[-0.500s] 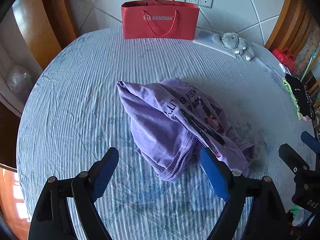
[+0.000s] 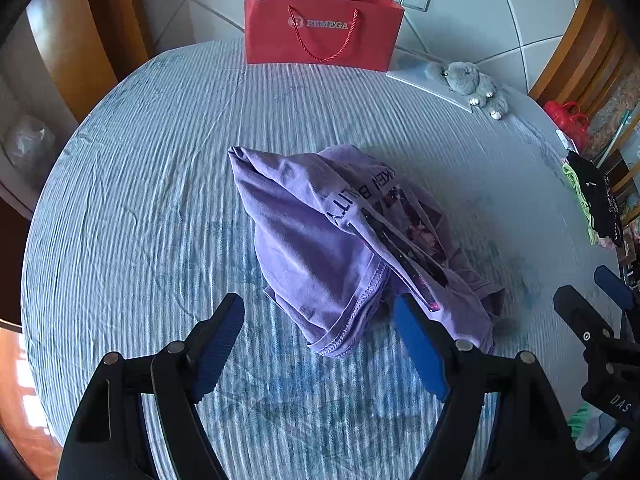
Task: Fold clothes
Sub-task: 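Reach both grippers to the crumpled lavender T-shirt and grasp its edges, then lift the T-shirt with both grippers and pull it apart to unfurl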
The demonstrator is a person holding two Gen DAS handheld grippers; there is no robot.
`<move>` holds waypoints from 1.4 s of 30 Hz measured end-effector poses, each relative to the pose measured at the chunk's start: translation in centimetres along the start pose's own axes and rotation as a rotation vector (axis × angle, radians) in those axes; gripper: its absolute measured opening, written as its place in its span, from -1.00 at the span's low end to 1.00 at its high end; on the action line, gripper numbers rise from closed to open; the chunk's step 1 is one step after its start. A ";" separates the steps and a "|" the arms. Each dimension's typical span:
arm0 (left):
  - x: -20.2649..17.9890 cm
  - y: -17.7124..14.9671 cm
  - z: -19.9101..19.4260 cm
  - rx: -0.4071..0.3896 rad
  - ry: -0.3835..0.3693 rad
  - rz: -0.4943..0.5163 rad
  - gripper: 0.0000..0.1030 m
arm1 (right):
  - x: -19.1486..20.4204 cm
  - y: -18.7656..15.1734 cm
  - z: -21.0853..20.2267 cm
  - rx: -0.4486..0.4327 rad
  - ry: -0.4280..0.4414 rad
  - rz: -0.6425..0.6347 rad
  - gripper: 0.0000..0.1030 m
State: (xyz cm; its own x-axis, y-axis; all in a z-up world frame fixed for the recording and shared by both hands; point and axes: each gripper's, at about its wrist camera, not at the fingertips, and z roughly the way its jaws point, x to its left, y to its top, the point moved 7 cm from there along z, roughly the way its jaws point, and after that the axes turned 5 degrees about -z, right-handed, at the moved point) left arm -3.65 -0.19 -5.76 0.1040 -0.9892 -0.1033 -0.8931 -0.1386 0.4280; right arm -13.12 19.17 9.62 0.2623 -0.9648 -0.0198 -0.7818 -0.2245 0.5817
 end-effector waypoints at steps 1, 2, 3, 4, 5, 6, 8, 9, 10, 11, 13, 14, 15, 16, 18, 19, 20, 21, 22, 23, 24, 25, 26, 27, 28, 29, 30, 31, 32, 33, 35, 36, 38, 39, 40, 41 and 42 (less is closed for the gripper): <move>-0.1 -0.1 0.1 0.003 0.004 0.004 0.25 | 0.1 0.0 0.0 -0.001 0.003 0.000 1.00; -0.1 -0.2 0.3 0.009 0.000 0.009 0.09 | 0.1 -0.1 0.0 0.001 0.009 0.000 1.00; 0.0 -0.4 0.6 0.015 -0.010 0.012 -0.15 | 0.2 -0.1 0.1 0.004 0.019 0.000 1.00; 0.0 -0.6 0.9 0.020 -0.015 0.020 -0.26 | 0.3 -0.2 0.2 0.009 0.034 0.002 1.00; 0.0 -0.6 1.0 0.017 -0.015 0.036 -0.28 | 0.4 -0.4 0.4 0.018 0.056 0.008 1.00; -0.1 -0.5 1.1 0.003 -0.016 0.059 -0.31 | 0.5 -0.5 0.7 0.029 0.078 0.012 1.00; -0.4 -0.1 1.3 -0.025 -0.016 0.103 -0.32 | 1.0 -1.0 1.3 0.053 0.105 0.004 1.00; -0.4 0.4 1.6 -0.033 -0.019 0.124 -0.32 | 1.3 -1.3 1.7 0.067 0.116 -0.005 1.00; -0.4 0.8 2.2 -0.033 -0.020 0.146 -0.32 | 1.7 -1.7 2.1 0.084 0.128 -0.015 1.00; -0.3 1.0 2.8 -0.024 -0.011 0.168 -0.34 | 2.1 -2.1 2.6 0.101 0.140 -0.026 1.00; 0.1 1.0 4.1 0.004 -0.009 0.197 -0.58 | 2.9 -2.9 3.4 0.134 0.165 -0.046 1.00; 0.3 0.9 4.6 0.021 -0.015 0.204 -0.70 | 3.3 -3.3 3.9 0.153 0.177 -0.053 0.99; 0.4 0.7 4.9 0.035 -0.036 0.203 -0.81 | 3.6 -3.8 4.5 0.176 0.188 -0.056 0.98; 0.3 0.2 5.1 0.047 -0.071 0.203 -0.81 | 3.9 -4.2 5.0 0.195 0.194 -0.062 0.95; -0.1 -0.6 5.5 0.065 -0.119 0.215 -0.81 | 4.5 -5.1 6.3 0.238 0.206 -0.072 0.54; -0.4 -0.8 5.7 0.079 -0.129 0.225 -0.81 | 4.7 -5.5 7.0 0.262 0.214 -0.071 0.42; -0.6 -1.0 6.0 0.091 -0.130 0.232 -0.81 | 5.0 -5.8 7.6 0.282 0.223 -0.073 0.23; -0.8 -1.2 6.3 0.102 -0.131 0.240 -0.81 | 5.2 -6.0 8.1 0.295 0.228 -0.079 0.07; -1.0 -1.4 6.6 0.114 -0.132 0.248 -0.86 | 5.3 -6.1 8.4 0.302 0.233 -0.081 -0.04; -1.2 -1.6 6.8 0.126 -0.133 0.256 -0.95 | 5.2 -5.9 8.4 0.300 0.238 -0.075 -0.33; -1.2 -1.4 6.9 0.130 -0.135 0.256 -0.99 | 5.0 -5.8 8.4 0.297 0.244 -0.069 -0.54; -1.0 -0.6 6.5 0.119 -0.136 0.250 -1.00 | 4.8 -5.6 8.3 0.289 0.245 -0.064 -0.57; -0.7 0.5 5.8 0.095 -0.129 0.248 -1.00 | 4.2 -5.1 7.9 0.269 0.238 -0.060 -0.70; -0.2 1.8 4.8 0.061 -0.109 0.250 -1.00 | 3.6 -4.6 7.5 0.248 0.229 -0.054 -0.76; 0.3 3.1 3.7 0.024 -0.087 0.251 -1.00 | 2.7 -3.9 6.9 0.220 0.217 -0.042 -0.76; 0.9 4.7 2.5 -0.010 -0.074 0.247 -1.00 | 1.7 -3.1 6.1 0.186 0.201 -0.028 -0.77; 1.5 6.6 1.1 -0.035 -0.077 0.235 -1.00 | 0.6 -2.2 5.2 0.151 0.183 -0.014 -0.77; 2.0 8.3 -0.1 -0.045 -0.093 0.229 -1.00 | -0.5 -1.4 4.4 0.117 0.165 0.000 -0.77; 2.0 9.4 -1.0 -0.042 -0.123 0.235 -1.00 | -1.6 -0.6 3.6 0.086 0.148 0.015 -0.78; 1.7 9.8 -1.6 -0.036 -0.157 0.249 -1.00 | -2.7 0.0 2.9 0.063 0.132 0.031 -0.78; 0.5 9.9 -2.9 -0.038 -0.218 0.290 -0.97 | -4.3 1.1 1.9 0.034 0.107 0.055 -0.78; -0.5 9.5 -3.2 -0.033 -0.241 0.318 -0.85 | -4.7 1.3 1.9 0.033 0.100 0.059 -0.78; -2.2 8.4 -2.8 -0.005 -0.260 0.356 -0.30 | -5.6 1.6 1.7 0.033 0.088 0.067 -0.78; -2.7 7.5 -2.5 0.010 -0.271 0.366 0.07 | -5.9 1.6 1.6 0.038 0.093 0.071 -0.78; -3.2 6.6 -2.2 0.025 -0.281 0.377 0.14 | -5.8 1.6 1.7 0.041 0.100 0.074 -0.78; -3.7 6.0 -1.7 0.037 -0.280 0.382 0.14 | -5.6 1.6 1.8 0.043 0.106 0.077 -0.78; -4.2 5.8 -1.2 0.044 -0.262 0.382 0.14 | -5.7 1.6 1.9 0.046 0.110 0.076 -0.78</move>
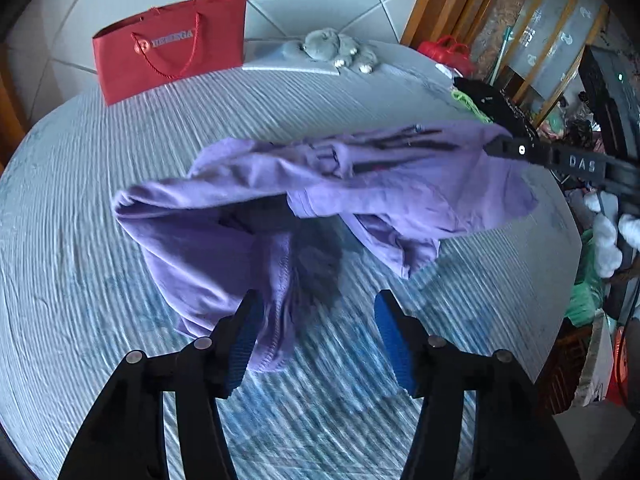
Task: Fold clothes
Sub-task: 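Lift the T-shirt with both grippers and pull it apart to unfurl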
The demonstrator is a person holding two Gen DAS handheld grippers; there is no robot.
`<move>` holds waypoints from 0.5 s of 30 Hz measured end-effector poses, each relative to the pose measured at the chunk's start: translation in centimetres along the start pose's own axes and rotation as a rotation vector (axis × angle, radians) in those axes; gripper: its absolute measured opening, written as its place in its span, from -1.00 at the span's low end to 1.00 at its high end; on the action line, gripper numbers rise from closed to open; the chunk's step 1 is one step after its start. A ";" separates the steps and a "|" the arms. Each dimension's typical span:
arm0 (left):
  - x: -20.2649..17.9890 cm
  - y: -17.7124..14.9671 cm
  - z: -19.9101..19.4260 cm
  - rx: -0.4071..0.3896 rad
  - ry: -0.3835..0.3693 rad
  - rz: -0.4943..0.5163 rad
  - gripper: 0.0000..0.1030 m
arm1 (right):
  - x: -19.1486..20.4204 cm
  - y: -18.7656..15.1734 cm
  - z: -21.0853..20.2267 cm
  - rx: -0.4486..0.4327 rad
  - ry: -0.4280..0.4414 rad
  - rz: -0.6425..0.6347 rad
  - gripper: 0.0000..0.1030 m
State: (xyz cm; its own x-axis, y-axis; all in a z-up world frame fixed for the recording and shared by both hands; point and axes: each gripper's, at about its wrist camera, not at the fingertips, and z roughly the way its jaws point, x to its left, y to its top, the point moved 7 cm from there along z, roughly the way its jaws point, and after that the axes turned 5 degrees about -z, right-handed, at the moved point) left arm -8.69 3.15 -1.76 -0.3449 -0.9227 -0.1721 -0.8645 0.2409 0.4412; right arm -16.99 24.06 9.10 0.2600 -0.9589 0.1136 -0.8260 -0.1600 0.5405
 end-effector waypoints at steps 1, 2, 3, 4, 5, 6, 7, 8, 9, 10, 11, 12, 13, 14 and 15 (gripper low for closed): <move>-0.2 0.0 0.7 0.007 0.023 -0.005 0.14 | -0.2 0.0 0.1 0.003 0.003 -0.001 -0.78; 0.1 0.0 1.4 0.013 0.056 -0.016 0.15 | -0.2 -0.2 0.2 0.006 0.007 -0.003 -0.78; 0.6 0.1 2.3 0.023 0.089 -0.031 0.15 | -0.4 -0.4 0.4 0.009 0.009 -0.006 -0.78; 1.0 0.1 3.1 0.032 0.124 -0.046 0.15 | -0.5 -0.7 0.6 0.013 0.012 -0.009 -0.78; 1.6 -0.1 4.0 0.045 0.161 -0.062 0.15 | -0.6 -0.9 0.7 0.019 0.014 -0.012 -0.78; 2.1 -0.3 4.9 0.061 0.195 -0.075 0.10 | -0.7 -1.0 0.9 0.024 0.018 -0.015 -0.78; 2.6 -0.3 5.5 0.069 0.244 -0.083 -0.47 | -0.8 -1.2 1.0 0.028 0.021 -0.016 -0.78; 3.1 -0.1 5.4 0.057 0.291 -0.085 -0.73 | -0.9 -1.2 1.1 0.032 0.022 -0.020 -0.78; 3.6 0.4 4.5 0.034 0.299 -0.099 -0.81 | -1.0 -1.3 1.2 0.033 0.020 -0.025 -0.78; 4.1 1.1 3.3 0.010 0.297 -0.124 -0.83 | -1.2 -1.1 1.1 0.028 0.016 -0.028 -0.78; 4.9 2.0 1.6 -0.026 0.314 -0.136 -0.83 | -1.5 -0.8 0.9 0.017 0.009 -0.032 -0.78; 5.8 3.3 -0.8 -0.077 0.356 -0.132 -0.84 | -1.9 -0.2 0.4 -0.008 -0.004 -0.036 -0.78; 6.8 4.6 -3.4 -0.131 0.389 -0.136 -0.84 | -2.3 0.3 -0.1 -0.032 -0.017 -0.039 -0.79; 7.9 6.0 -6.3 -0.186 0.407 -0.152 -0.84 | -2.7 1.1 -0.8 -0.061 -0.030 -0.042 -0.82; 9.0 7.4 -9.2 -0.242 0.426 -0.167 -0.84 | -3.2 2.3 -1.9 -0.103 -0.040 -0.040 -0.84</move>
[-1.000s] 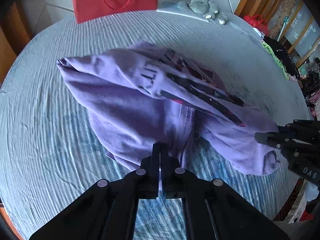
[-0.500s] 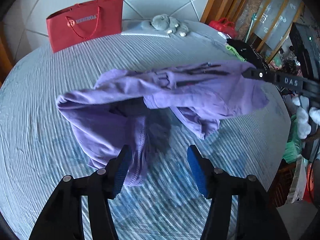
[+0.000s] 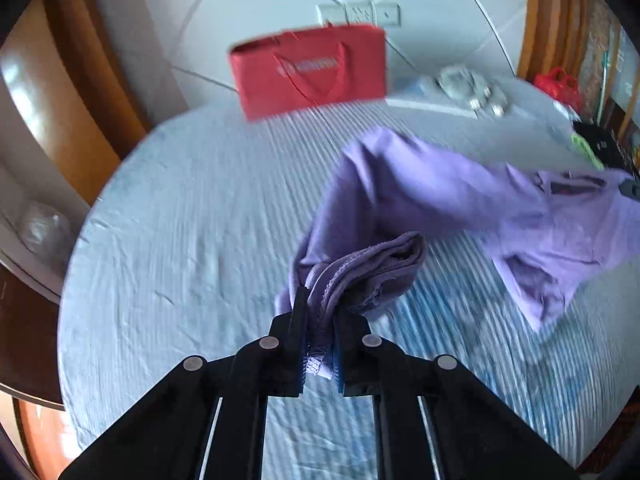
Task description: Fold clothes
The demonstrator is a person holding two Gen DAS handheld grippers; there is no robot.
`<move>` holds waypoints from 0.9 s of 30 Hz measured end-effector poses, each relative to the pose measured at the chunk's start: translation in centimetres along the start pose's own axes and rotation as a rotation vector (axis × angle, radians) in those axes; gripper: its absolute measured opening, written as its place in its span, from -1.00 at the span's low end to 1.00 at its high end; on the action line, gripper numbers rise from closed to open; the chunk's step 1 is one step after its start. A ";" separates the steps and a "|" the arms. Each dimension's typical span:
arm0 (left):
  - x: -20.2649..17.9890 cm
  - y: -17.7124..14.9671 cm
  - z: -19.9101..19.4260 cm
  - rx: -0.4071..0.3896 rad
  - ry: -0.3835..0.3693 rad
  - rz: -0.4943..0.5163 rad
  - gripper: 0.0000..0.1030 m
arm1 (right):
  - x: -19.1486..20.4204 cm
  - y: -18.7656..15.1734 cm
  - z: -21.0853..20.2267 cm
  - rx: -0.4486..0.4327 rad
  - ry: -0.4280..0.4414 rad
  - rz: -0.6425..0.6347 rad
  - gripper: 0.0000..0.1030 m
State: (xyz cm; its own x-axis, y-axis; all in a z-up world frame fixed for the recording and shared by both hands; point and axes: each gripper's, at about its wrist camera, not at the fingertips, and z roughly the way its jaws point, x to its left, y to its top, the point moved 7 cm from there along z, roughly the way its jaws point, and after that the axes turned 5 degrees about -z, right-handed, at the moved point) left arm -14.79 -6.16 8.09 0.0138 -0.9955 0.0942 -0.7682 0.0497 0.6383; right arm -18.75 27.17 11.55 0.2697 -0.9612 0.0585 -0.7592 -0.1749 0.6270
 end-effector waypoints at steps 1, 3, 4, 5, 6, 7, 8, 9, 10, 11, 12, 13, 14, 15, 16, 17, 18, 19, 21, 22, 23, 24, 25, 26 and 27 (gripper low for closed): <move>1.8 2.2 -1.9 -0.048 0.007 -0.028 -0.84 | -0.5 1.4 -1.2 -0.049 -0.006 0.009 -0.84; 4.8 6.4 -5.8 -0.128 -0.009 -0.089 -0.84 | -1.1 4.4 -4.3 -0.164 -0.014 0.015 -0.84; 6.0 8.0 -8.0 -0.164 -0.028 -0.109 -0.84 | -1.2 5.7 -6.1 -0.219 -0.014 0.015 -0.84; 7.2 8.8 -10.1 -0.197 -0.064 -0.124 -0.84 | -1.1 6.8 -8.0 -0.263 0.001 0.016 -0.84; 8.0 9.3 -12.0 -0.221 -0.110 -0.139 -0.84 | -1.0 7.6 -9.8 -0.294 0.028 0.020 -0.84; 8.8 9.8 -13.2 -0.233 -0.161 -0.153 -0.84 | -0.9 8.2 -11.6 -0.314 0.060 0.021 -0.84; 9.4 10.5 -13.7 -0.228 -0.217 -0.165 -0.84 | -0.8 8.7 -13.2 -0.326 0.092 0.022 -0.84; 9.8 10.8 -13.9 -0.208 -0.269 -0.170 -0.83 | -0.8 8.9 -14.1 -0.314 0.116 0.019 -0.84; 9.9 11.0 -13.6 -0.180 -0.305 -0.173 -0.82 | -0.9 9.0 -14.6 -0.290 0.129 0.017 -0.84; 10.0 11.0 -13.0 -0.151 -0.323 -0.171 -0.79 | -1.1 9.2 -14.9 -0.266 0.140 0.016 -0.84; 9.9 10.9 -11.8 -0.116 -0.308 -0.160 -0.75 | -1.2 9.3 -14.5 -0.240 0.146 0.016 -0.83; 9.5 10.7 -9.8 -0.071 -0.278 -0.145 -0.75 | -1.4 9.5 -13.5 -0.207 0.145 0.012 -0.83; 8.8 10.4 -7.4 -0.023 -0.250 -0.129 -0.75 | -1.7 9.5 -11.8 -0.167 0.133 0.014 -0.81; 8.2 9.9 -4.9 0.020 -0.218 -0.114 -0.75 | -2.1 9.6 -9.6 -0.126 0.114 0.016 -0.70; 7.7 9.2 -2.4 0.056 -0.180 -0.100 -0.71 | -2.5 9.5 -7.2 -0.088 0.091 0.014 -0.57; 7.2 8.4 0.0 0.088 -0.146 -0.084 -0.66 | -2.8 9.3 -4.7 -0.055 0.056 0.007 -0.14; 6.7 7.5 2.2 0.122 -0.119 -0.064 -0.53 | -3.3 8.8 -2.6 -0.024 0.018 0.003 0.25; 6.2 6.7 4.0 0.149 -0.094 -0.042 -0.49 | -3.7 8.3 -0.5 0.007 -0.021 0.000 0.29; 5.4 5.2 5.6 0.173 -0.064 0.010 -0.49 | -4.3 7.0 1.9 0.042 -0.071 0.005 0.28; 5.0 4.6 5.6 0.166 -0.074 0.034 -0.47 | -4.1 6.2 2.0 0.044 -0.059 0.008 0.28; 4.6 4.1 5.4 0.158 -0.086 0.059 -0.45 | -3.6 5.2 1.8 0.044 -0.033 0.003 0.28; 4.3 3.8 5.0 0.147 -0.101 0.085 -0.32 | -3.0 4.1 1.7 0.049 -0.013 -0.008 0.28; 3.9 3.5 4.7 0.138 -0.119 0.108 -0.16 | -2.2 2.8 1.7 0.065 -0.002 -0.029 0.28; 3.6 3.4 4.6 0.133 -0.139 0.125 -0.12 | -1.4 1.5 1.7 0.084 0.011 -0.049 0.28; 3.3 3.3 4.6 0.132 -0.156 0.143 -0.11 | -0.5 0.0 1.8 0.112 0.030 -0.066 0.28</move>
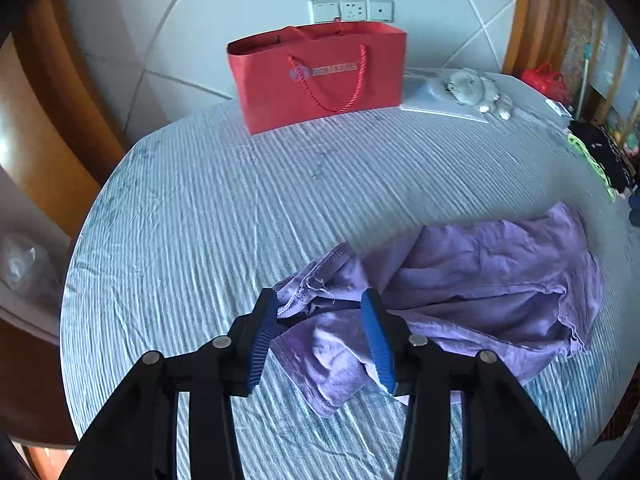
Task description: Fold clothes
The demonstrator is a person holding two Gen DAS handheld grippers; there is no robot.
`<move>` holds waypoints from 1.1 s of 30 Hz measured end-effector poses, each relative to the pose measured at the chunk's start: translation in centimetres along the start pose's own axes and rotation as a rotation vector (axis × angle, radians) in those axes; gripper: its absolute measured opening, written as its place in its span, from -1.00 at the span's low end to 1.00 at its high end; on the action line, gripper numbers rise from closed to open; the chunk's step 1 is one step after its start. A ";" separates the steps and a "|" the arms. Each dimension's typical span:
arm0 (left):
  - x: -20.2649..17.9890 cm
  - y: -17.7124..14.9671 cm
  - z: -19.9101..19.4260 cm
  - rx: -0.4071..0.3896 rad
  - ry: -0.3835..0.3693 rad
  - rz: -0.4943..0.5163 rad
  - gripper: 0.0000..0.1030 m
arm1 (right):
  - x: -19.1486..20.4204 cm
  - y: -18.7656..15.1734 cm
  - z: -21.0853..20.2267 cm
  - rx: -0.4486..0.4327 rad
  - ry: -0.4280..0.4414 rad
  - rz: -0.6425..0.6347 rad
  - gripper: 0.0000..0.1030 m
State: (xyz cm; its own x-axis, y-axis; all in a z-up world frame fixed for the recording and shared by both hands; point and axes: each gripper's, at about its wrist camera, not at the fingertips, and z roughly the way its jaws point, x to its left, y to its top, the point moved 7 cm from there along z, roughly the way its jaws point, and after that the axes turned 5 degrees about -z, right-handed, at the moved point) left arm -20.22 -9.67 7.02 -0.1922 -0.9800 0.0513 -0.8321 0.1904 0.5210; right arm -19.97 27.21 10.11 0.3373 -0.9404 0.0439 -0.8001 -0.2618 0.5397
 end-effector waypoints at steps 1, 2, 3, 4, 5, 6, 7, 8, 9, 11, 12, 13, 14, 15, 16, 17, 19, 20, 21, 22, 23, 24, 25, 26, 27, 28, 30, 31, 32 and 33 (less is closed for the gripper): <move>-0.3 -0.1 0.3 0.005 -0.010 0.019 -0.11 | 1.0 -1.4 0.4 0.027 0.026 -0.012 0.28; -0.6 -0.2 0.7 0.010 -0.023 0.037 -0.11 | 1.9 -2.6 0.8 0.052 0.048 -0.019 0.28; -0.9 -0.3 1.3 0.018 -0.036 0.051 -0.11 | 2.8 -3.9 1.2 0.076 0.065 -0.023 0.28; -1.2 -0.4 2.0 0.028 -0.045 0.061 -0.11 | 3.6 -5.1 1.6 0.100 0.083 -0.028 0.28; -1.4 -0.4 2.9 0.037 -0.048 0.070 -0.11 | 4.4 -6.3 2.0 0.122 0.100 -0.030 0.28; -1.6 -0.3 3.8 0.046 -0.041 0.080 -0.11 | 5.1 -7.3 2.3 0.142 0.114 -0.029 0.28; -1.6 -0.2 4.8 0.052 -0.025 0.092 -0.11 | 5.7 -8.1 2.7 0.159 0.121 -0.029 0.28; -1.7 0.0 5.7 0.060 -0.011 0.100 -0.11 | 6.1 -8.7 2.9 0.169 0.115 -0.033 0.28; -1.7 0.0 6.6 0.076 -0.002 0.104 -0.11 | 6.6 -9.3 3.2 0.179 0.109 -0.037 0.28; -1.8 -0.3 8.8 0.136 0.031 0.106 -0.11 | 7.4 -9.7 3.7 0.182 0.095 -0.049 0.28; -1.8 -0.6 9.7 0.168 0.046 0.097 -0.21 | 7.8 -9.8 3.9 0.178 0.088 -0.055 0.28; -1.9 -0.9 10.4 0.194 0.043 0.074 -0.66 | 8.2 -9.8 4.2 0.174 0.084 -0.063 0.28; -2.0 -1.1 10.7 0.199 0.029 0.047 -0.77 | 8.8 -9.7 4.5 0.167 0.084 -0.075 0.28; -2.0 -1.1 10.5 0.184 0.030 0.030 -0.83 | 9.2 -9.7 5.1 0.170 0.078 -0.091 0.25; -1.9 -1.0 10.2 0.164 0.044 0.026 -0.91 | 9.6 -10.0 6.0 0.197 0.071 -0.106 0.10; -1.8 -0.7 9.5 0.138 0.059 0.025 -0.91 | 9.6 -10.2 6.8 0.228 0.060 -0.106 -0.59; -1.3 0.4 7.1 0.065 0.090 0.030 -0.93 | 8.6 -10.1 7.1 0.235 0.034 -0.066 -0.93; -1.0 1.1 5.4 0.022 0.101 0.025 -0.93 | 7.9 -9.8 6.8 0.220 0.019 -0.043 -0.94; -0.5 2.0 3.6 -0.024 0.110 0.017 -0.96 | 6.8 -8.8 5.3 0.168 -0.001 -0.014 -0.94; 0.0 3.0 1.4 -0.075 0.115 0.004 -1.00 | 5.5 -7.9 3.7 0.114 -0.021 0.016 -0.94; 0.5 4.1 -0.8 -0.126 0.120 -0.008 -1.00 | 4.2 -6.8 1.6 0.053 -0.044 0.045 -0.94; 1.0 5.0 -2.9 -0.172 0.123 -0.020 -1.00 | 2.8 -5.6 -0.6 -0.004 -0.076 0.065 -0.94; 1.4 5.9 -4.7 -0.206 0.116 -0.034 -1.00 | 1.5 -4.5 -2.7 -0.054 -0.107 0.075 -0.94; 1.8 6.6 -6.2 -0.231 0.100 -0.051 -1.00 | 0.5 -3.4 -4.7 -0.107 -0.139 0.079 -0.94; 2.0 7.2 -7.5 -0.248 0.083 -0.062 -1.00 | -0.2 -2.3 -6.6 -0.157 -0.158 0.077 -0.94; 2.0 7.7 -8.2 -0.253 0.063 -0.064 -1.00 | -0.7 -1.1 -8.4 -0.203 -0.170 0.073 -0.94; 1.1 7.9 -8.9 -0.244 0.017 -0.032 -0.98 | -1.1 0.8 -11.5 -0.279 -0.196 0.051 -0.94; 0.4 7.8 -8.9 -0.233 -0.008 -0.009 -0.96 | -1.1 1.6 -12.9 -0.312 -0.209 0.038 -0.94; -0.5 7.4 -8.4 -0.212 -0.039 0.016 -0.91 | -1.1 2.4 -14.0 -0.337 -0.221 0.027 -0.94; -1.5 6.9 -7.6 -0.181 -0.072 0.040 -0.56 | -0.9 3.3 -14.7 -0.353 -0.227 0.020 -0.94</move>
State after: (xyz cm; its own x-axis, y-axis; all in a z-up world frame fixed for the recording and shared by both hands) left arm -21.73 -7.32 17.01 -0.2655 -0.9640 0.0170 -0.7172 0.2093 0.6647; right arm -15.61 30.37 24.16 0.1741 -0.9788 -0.1083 -0.5731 -0.1901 0.7971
